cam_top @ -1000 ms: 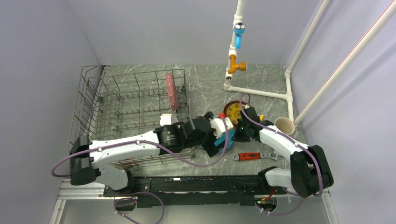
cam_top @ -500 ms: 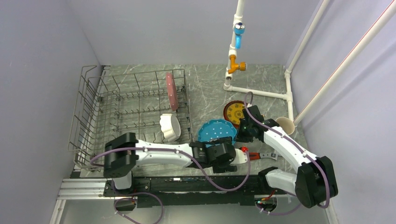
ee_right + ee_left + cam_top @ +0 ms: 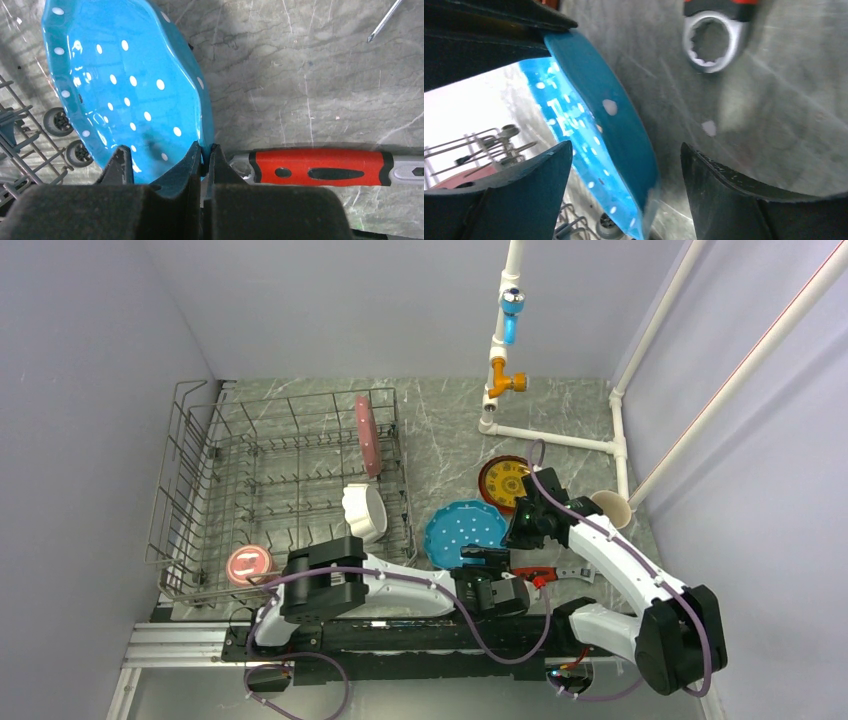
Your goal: Load the mixed dishes into the dish rack
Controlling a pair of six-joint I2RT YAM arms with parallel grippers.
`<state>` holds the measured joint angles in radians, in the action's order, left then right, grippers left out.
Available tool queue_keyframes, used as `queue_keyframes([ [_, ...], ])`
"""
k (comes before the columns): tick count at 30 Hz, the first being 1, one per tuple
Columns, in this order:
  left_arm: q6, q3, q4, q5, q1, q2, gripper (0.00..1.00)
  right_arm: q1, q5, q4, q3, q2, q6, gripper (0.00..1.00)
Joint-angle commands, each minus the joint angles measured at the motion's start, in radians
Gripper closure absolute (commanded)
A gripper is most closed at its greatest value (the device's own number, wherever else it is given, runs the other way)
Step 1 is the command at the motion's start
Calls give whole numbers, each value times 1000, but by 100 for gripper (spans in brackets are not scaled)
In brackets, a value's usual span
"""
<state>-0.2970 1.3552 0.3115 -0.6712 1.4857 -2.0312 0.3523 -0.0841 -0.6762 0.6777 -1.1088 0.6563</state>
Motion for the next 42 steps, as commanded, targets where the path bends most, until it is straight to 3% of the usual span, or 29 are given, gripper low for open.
queue_keyframes([
  [1, -67, 44, -91, -197, 15, -24, 19, -4, -40, 14, 55, 48, 25, 100],
  [6, -119, 45, -143, -263, 17, -62, 30, -5, -41, 9, 59, 51, 26, 100],
  [10, -135, 50, -150, -249, 18, -63, 46, -3, -44, 10, 58, 55, 23, 100],
  [18, -61, 74, -54, -33, 22, 68, 75, -4, 8, -21, 139, 100, -80, 99],
  [20, -45, 87, -39, -23, 22, 93, 88, -4, 26, -30, 170, 120, -104, 87],
  [23, -31, 112, 4, -10, 22, 122, 98, -4, 62, -36, 207, 169, -137, 62],
  [29, 11, 128, 16, 73, 13, 223, 100, -3, 123, 30, 242, 340, -174, 17],
  [32, 56, 122, 8, 143, -14, 289, 100, -5, 146, 73, 246, 414, -180, 10],
  [42, 249, 93, -11, 322, -120, 499, 100, -3, 219, 72, 244, 481, -176, 10],
])
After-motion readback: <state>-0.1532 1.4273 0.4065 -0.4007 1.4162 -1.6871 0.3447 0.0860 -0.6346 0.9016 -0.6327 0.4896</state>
